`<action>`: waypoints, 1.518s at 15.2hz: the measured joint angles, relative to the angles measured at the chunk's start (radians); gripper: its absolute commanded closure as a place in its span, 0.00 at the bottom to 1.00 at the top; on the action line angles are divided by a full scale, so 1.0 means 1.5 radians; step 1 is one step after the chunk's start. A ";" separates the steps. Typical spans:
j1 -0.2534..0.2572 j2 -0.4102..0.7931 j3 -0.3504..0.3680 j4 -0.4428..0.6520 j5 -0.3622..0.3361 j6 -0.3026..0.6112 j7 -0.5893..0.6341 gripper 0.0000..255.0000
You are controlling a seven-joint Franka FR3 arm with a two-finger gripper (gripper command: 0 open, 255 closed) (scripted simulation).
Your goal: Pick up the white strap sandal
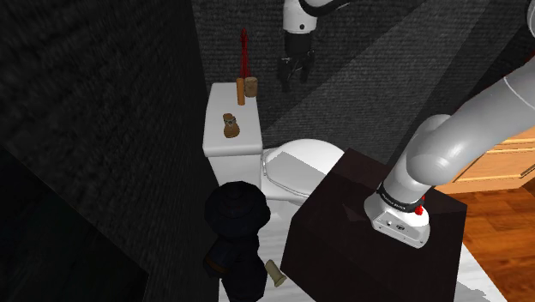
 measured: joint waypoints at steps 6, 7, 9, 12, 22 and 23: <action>0.005 0.153 0.016 0.091 0.008 0.047 0.030 0.00; 0.005 0.181 0.017 0.107 0.008 0.056 0.032 0.00; 0.007 0.226 0.020 0.136 0.009 0.068 0.041 0.00; 0.012 0.311 0.024 0.202 0.008 0.079 0.054 0.00; 0.035 0.579 0.029 0.466 0.003 0.061 0.092 0.00; 0.035 0.586 0.029 0.467 0.003 0.067 0.091 0.00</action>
